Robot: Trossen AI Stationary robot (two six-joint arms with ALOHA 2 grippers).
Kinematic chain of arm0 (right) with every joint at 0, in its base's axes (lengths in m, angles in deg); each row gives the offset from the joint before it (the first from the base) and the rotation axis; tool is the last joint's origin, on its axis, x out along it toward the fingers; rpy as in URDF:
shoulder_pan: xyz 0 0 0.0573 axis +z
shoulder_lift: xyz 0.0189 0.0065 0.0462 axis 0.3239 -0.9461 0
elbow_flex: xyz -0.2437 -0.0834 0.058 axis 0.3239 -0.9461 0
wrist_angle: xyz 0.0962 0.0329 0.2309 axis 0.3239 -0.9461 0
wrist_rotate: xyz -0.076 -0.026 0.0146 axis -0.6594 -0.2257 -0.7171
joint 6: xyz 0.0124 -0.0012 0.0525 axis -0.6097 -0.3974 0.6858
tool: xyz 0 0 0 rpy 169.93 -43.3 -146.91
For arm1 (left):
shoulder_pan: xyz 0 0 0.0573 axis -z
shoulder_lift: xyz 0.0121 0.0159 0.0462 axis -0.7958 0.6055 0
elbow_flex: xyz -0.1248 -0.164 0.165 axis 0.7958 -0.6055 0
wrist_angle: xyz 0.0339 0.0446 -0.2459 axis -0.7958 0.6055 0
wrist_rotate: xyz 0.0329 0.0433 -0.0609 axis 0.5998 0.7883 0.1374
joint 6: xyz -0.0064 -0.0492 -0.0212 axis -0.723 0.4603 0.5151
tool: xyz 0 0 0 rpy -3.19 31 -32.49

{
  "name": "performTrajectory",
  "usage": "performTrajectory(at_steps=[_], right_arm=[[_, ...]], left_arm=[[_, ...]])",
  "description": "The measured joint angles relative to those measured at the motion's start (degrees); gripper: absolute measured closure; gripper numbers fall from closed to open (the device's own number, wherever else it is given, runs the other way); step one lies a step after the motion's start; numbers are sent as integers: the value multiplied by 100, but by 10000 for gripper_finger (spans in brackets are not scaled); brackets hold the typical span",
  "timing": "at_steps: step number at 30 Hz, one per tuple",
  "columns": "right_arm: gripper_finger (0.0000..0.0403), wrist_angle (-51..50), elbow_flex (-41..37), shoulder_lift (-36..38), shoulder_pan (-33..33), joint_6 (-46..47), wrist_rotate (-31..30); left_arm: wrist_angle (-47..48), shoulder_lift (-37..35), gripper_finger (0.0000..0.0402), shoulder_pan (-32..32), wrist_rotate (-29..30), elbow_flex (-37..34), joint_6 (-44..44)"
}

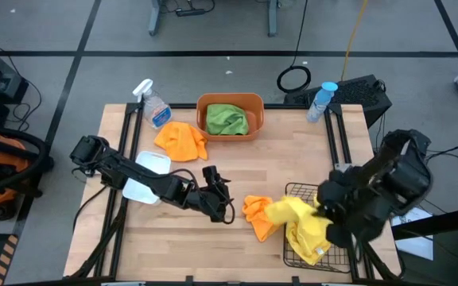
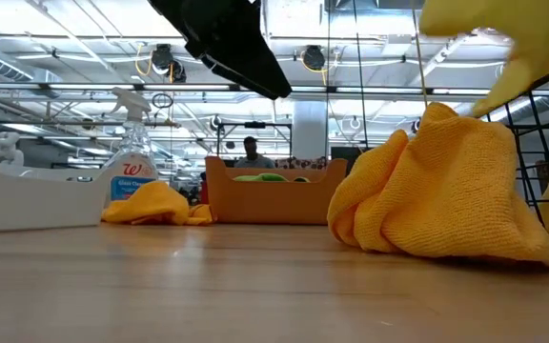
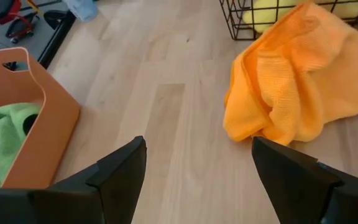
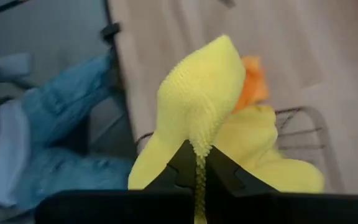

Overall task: Sort microfiber towel by color & place in baskets
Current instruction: Put the yellow microfiber cloth into the black wire basket

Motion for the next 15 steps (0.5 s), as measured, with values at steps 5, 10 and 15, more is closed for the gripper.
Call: performTrajectory(at_steps=[5, 10, 15], right_arm=[[402, 2, 66, -107, 281, 916, 653], [402, 15, 63, -318, 456, 1781, 1568], [402, 15, 63, -455, 558, 2551, 2264]], left_arm=[[0, 0, 105, 42, -15, 0, 140], [-86, 0, 105, 108, -15, 0, 141], [-147, 0, 105, 180, -16, 0, 140]])
